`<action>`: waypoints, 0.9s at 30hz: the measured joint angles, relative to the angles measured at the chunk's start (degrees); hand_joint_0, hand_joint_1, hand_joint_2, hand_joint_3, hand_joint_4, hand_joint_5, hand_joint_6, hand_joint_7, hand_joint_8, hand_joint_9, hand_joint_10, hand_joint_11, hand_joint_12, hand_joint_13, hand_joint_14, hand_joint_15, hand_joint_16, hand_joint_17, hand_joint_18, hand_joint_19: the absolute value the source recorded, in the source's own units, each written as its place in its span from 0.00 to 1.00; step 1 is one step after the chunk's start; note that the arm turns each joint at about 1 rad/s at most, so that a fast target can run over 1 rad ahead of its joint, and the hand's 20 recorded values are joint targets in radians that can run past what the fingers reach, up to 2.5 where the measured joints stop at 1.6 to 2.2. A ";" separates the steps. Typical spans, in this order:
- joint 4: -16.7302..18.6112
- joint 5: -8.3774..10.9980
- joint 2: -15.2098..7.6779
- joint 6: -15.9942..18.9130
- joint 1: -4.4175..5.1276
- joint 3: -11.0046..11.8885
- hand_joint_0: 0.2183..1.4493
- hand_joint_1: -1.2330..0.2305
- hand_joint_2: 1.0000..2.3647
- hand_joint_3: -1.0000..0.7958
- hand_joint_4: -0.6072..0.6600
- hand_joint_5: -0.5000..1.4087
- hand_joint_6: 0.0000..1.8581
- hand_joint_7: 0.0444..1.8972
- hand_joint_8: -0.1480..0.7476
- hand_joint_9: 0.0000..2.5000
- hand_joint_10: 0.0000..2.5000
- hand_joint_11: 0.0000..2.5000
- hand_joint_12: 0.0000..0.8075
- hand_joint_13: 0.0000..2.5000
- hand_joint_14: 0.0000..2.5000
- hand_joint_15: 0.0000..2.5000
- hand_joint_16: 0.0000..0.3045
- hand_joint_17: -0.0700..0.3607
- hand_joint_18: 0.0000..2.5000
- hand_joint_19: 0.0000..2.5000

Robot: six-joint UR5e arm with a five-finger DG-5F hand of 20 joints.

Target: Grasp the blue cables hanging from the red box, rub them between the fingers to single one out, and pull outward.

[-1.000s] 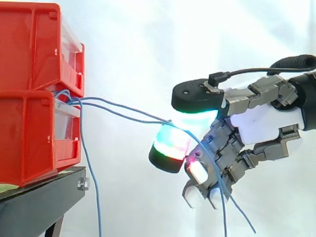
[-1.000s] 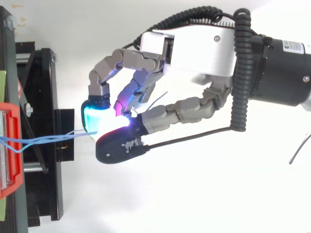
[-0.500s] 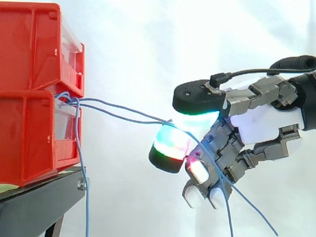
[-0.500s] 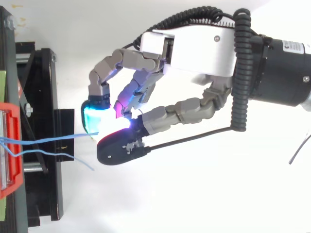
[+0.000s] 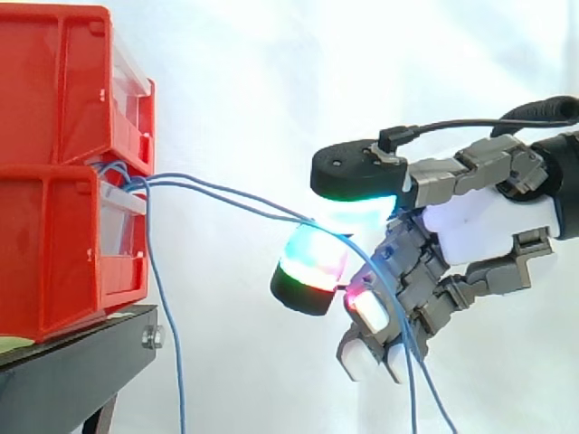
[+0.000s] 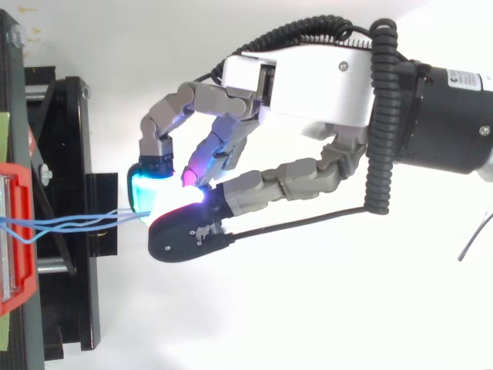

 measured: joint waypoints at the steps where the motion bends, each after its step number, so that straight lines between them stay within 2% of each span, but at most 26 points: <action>1: 0.00 0.00 0.00 0.02 0.01 0.00 0.29 0.42 0.01 0.44 0.50 0.19 0.47 0.49 0.52 0.43 0.01 0.24 0.52 0.36 0.01 0.17 0.20 0.47 0.35 0.20; 27: -0.09 0.08 -0.02 0.38 0.15 -0.06 0.29 0.49 0.01 0.41 0.53 0.19 0.45 0.48 0.53 0.43 0.01 0.24 0.50 0.35 0.01 0.17 0.19 0.47 0.35 0.21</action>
